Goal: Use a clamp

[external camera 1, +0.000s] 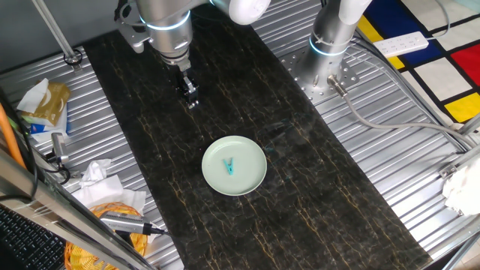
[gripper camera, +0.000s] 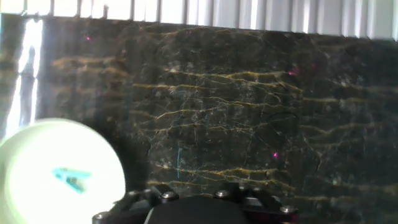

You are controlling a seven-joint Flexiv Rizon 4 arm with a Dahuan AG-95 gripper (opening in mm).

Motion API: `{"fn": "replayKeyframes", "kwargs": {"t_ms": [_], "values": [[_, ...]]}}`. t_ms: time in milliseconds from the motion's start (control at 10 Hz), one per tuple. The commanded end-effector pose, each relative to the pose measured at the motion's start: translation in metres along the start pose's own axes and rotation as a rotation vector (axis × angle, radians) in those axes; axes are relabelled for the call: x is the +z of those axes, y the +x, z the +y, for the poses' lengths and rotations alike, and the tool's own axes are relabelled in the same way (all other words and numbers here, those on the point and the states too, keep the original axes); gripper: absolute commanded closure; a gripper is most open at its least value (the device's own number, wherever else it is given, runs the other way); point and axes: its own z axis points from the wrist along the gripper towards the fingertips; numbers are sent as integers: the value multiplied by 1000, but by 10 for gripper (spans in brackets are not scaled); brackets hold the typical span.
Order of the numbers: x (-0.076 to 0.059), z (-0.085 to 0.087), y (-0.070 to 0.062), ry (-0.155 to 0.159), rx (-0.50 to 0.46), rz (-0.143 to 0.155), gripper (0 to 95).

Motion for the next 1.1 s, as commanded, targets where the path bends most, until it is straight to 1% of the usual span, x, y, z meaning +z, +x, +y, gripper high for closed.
{"fn": "replayKeyframes", "kwargs": {"t_ms": [100, 400, 700, 800, 900, 1000, 1100], "values": [[0, 1, 0, -6, -114, 13, 950], [0, 2, -1, -6, -115, 14, 950], [2, 7, -2, -8, -115, 4, 950], [2, 7, -2, -8, -123, 4, 950], [2, 8, -2, -2, -174, 11, 950], [2, 8, -2, -3, -199, 10, 950], [2, 8, -2, -13, -230, 4, 950]]}}
